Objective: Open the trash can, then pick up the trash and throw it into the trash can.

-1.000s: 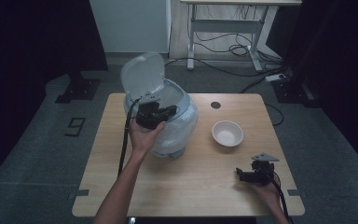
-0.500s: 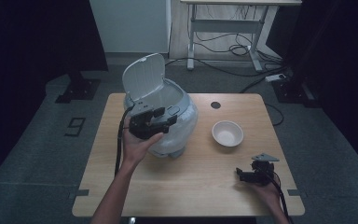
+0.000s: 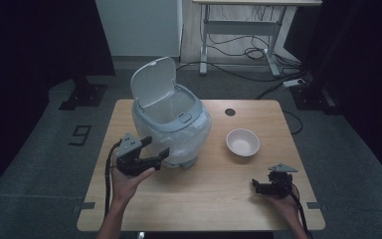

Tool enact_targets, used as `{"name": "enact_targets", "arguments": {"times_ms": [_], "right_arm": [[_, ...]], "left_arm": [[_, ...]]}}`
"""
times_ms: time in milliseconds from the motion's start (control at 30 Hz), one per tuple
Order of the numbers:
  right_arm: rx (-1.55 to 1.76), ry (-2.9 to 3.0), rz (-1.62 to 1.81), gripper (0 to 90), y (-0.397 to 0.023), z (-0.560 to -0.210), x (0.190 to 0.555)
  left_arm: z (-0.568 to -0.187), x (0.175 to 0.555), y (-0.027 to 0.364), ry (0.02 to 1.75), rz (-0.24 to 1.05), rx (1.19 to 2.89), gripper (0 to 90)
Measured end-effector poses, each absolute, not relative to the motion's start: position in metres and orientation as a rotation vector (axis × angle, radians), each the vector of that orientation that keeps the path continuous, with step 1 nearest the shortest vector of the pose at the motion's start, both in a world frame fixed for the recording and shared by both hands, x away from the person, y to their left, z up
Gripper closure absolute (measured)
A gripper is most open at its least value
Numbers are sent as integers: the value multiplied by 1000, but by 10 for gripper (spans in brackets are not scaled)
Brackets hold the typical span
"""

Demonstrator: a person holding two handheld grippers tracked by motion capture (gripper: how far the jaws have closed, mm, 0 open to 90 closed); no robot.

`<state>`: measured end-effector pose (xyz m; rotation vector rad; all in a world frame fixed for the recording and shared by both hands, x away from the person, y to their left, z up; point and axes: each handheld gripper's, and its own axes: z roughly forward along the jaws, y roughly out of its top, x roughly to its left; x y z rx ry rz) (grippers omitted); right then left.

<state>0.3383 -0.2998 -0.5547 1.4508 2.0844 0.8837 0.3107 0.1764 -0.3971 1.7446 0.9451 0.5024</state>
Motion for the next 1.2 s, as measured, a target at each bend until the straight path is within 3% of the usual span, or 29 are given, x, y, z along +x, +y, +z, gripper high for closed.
{"name": "enact_targets", "arguments": {"times_ms": [433, 833, 1200], "right_arm": [[1451, 2085, 884, 31, -300, -555, 338], [1450, 2086, 884, 30, -300, -555, 339], [1506, 2030, 944, 128, -303, -549, 337]], "left_arm": [[-463, 322, 196, 1102, 499, 1807, 261], [-481, 326, 203, 1162, 506, 1828, 260], [-494, 329, 201, 1175, 470, 1865, 258]]}}
